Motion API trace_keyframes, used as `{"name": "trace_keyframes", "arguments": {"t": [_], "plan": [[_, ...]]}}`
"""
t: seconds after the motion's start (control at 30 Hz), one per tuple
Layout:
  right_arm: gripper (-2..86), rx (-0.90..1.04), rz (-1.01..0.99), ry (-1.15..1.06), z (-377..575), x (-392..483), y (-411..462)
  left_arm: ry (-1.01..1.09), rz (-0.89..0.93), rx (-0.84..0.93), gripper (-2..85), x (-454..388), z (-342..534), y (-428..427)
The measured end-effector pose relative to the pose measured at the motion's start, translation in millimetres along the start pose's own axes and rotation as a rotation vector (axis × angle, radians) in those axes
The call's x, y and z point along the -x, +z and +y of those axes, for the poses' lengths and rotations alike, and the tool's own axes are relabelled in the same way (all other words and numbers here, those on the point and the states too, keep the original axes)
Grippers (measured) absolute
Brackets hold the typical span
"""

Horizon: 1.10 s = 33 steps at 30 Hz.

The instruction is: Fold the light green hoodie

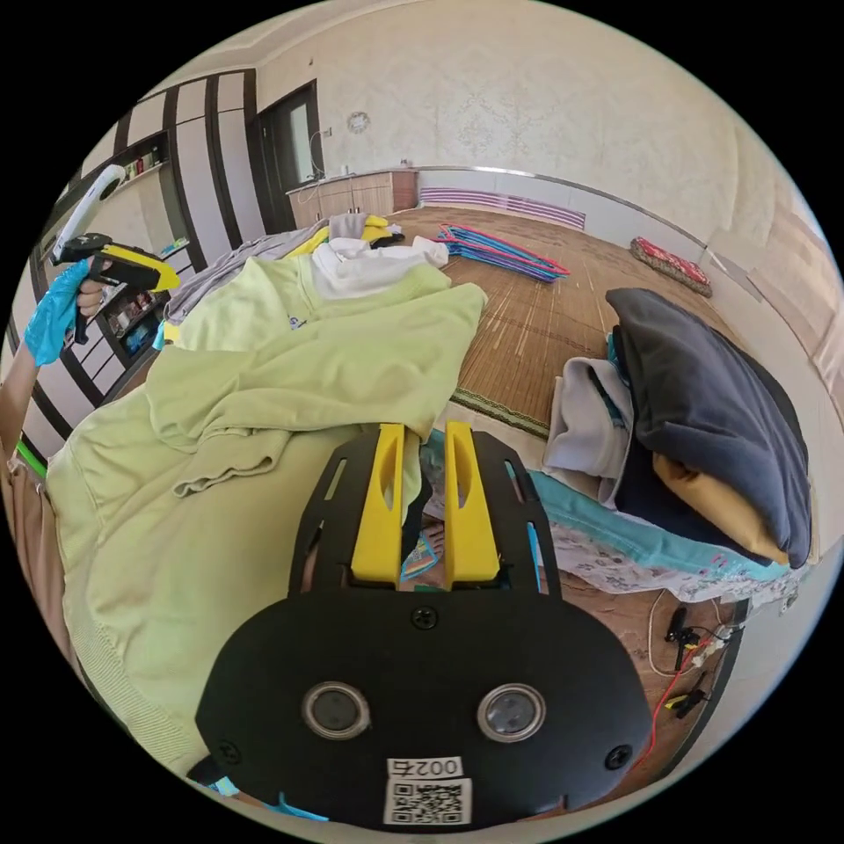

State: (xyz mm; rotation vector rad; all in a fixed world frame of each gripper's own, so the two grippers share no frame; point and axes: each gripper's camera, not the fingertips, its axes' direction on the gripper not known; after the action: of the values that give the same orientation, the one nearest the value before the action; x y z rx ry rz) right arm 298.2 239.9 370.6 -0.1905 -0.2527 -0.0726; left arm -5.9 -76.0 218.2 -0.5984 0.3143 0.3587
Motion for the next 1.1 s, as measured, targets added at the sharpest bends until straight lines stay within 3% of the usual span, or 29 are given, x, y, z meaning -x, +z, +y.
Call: {"name": "trace_keyframes", "arguments": {"t": [0.2,0.3,0.77,0.97,1.1], "plan": [[7.8,-0.093,-0.001,0.194,14,-14,-3,0.128,0.173,-0.107,-1.0,-18,-93,44],[6.7,-0.120,0.008,0.187,16,-9,-5,0.152,0.236,-0.108,0.6,-24,-141,73],[5.5,-0.120,0.011,0.186,13,-22,0,0.203,0.110,-0.079,3.2,-55,-276,167],[1.4,-0.105,-0.052,0.152,8,-30,7,0.211,0.159,-0.051,1.0,-60,-313,192],[-0.4,-0.140,0.061,0.119,3,-27,-1,0.258,0.141,-0.029,-0.9,-70,-337,200]]}}
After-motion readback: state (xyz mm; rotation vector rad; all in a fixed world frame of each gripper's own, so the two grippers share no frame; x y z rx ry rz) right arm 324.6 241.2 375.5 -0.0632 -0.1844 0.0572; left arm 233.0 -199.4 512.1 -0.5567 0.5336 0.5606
